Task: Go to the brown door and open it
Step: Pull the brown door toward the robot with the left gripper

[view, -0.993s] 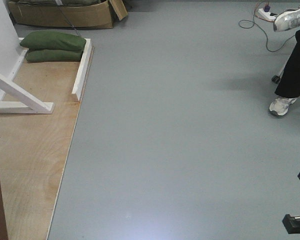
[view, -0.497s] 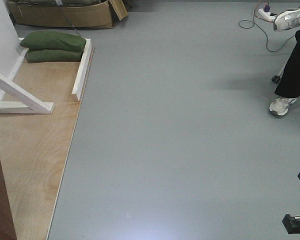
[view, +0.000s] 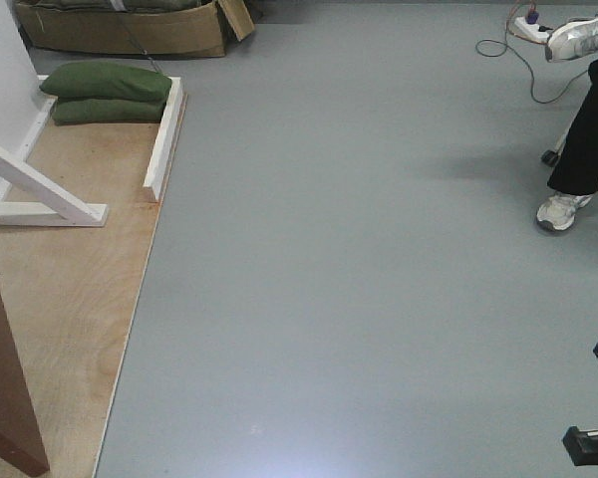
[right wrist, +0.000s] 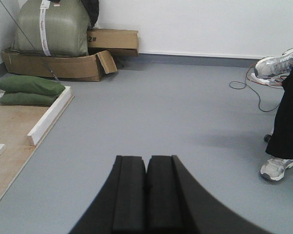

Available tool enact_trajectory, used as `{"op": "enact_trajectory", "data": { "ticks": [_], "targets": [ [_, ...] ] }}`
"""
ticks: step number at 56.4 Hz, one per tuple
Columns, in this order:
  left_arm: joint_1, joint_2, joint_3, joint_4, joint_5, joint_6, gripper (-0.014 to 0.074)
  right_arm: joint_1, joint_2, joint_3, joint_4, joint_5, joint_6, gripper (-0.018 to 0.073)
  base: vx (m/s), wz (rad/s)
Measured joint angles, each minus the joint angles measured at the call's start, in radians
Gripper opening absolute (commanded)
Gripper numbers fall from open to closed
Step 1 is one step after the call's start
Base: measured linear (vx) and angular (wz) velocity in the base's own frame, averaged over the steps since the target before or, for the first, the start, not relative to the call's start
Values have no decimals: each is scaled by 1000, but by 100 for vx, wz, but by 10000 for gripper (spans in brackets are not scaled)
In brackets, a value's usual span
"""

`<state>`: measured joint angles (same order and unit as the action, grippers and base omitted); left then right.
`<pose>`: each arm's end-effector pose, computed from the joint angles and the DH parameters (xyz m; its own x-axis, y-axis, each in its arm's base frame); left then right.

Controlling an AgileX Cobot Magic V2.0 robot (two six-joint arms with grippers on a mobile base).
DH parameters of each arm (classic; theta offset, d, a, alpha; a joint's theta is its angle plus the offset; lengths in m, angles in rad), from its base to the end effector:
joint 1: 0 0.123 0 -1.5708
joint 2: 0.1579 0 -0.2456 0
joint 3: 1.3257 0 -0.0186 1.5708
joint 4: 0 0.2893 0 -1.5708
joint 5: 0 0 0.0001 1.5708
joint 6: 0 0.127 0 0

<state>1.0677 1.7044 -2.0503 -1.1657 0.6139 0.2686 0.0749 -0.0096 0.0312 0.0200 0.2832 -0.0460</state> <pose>0.2671 0.3457 0.5139 0.4121 -0.5366 -0.7364 -0.2787 0.6953 -0.6625 0.1680 0.0133 0.1693 -0.2130 -0.0429 -0.9761 -0.0860 0.9960 -0.0250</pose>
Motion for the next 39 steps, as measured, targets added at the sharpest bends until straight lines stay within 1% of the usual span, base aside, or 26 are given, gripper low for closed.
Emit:
{"op": "enact_trajectory", "data": {
  "ticks": [12,39],
  "targets": [
    [-76,-8,0,-2,-56,-3,-3,0,0,0,0,0,0,0,0,0],
    [-263,-31,-1,42,-59,3,-3,0,0,0,0,0,0,0,0,0]
  ]
}}
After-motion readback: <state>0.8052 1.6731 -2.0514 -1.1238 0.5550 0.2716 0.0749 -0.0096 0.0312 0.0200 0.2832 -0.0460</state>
